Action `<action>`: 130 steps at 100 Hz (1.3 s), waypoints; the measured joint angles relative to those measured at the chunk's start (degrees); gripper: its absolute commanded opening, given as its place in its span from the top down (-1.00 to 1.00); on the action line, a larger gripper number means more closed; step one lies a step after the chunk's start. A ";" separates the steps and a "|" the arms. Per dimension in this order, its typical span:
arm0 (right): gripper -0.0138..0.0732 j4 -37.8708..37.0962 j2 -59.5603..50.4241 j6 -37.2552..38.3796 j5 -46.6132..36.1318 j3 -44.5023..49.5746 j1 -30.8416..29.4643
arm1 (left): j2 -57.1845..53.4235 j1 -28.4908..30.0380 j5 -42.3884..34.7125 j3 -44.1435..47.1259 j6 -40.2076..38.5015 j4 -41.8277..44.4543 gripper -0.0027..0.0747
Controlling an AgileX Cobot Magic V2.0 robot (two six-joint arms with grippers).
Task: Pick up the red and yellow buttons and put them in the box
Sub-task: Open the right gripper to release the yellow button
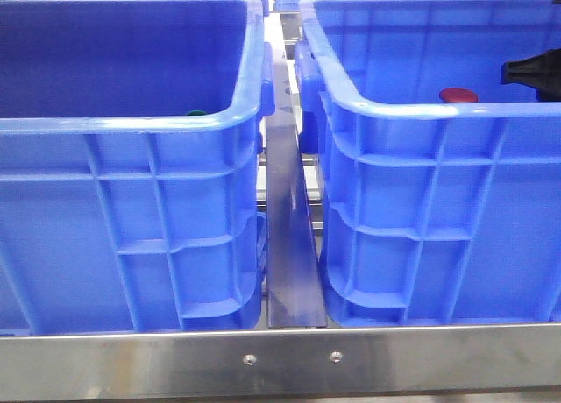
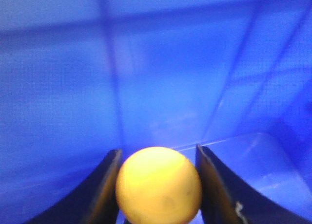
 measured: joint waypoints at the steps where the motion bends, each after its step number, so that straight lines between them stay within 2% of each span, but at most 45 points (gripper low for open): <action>1: 0.03 0.00 0.00 0.00 0.00 0.00 0.00 | 0.00 0.00 0.00 0.00 0.00 0.00 0.98; 16: -0.36 -0.02 0.12 0.00 1.49 0.00 0.00 | 0.00 0.00 0.00 0.00 0.00 0.00 0.98; 29: -0.52 -0.02 0.54 0.00 5.56 0.31 0.00 | 0.00 0.00 0.00 0.00 0.00 0.00 0.98; 78: -0.52 0.08 -10.33 -0.62 10.14 0.36 -1.73 | 0.00 0.00 -0.11 0.00 0.00 0.00 0.98; 101: -0.52 0.08 -20.50 -4.51 20.62 0.49 -2.33 | 0.00 0.00 -0.11 0.00 0.00 0.00 0.98; 130: -0.52 -0.13 -33.18 -4.86 34.44 0.86 -2.33 | 0.00 0.00 -0.11 0.00 0.00 0.00 0.98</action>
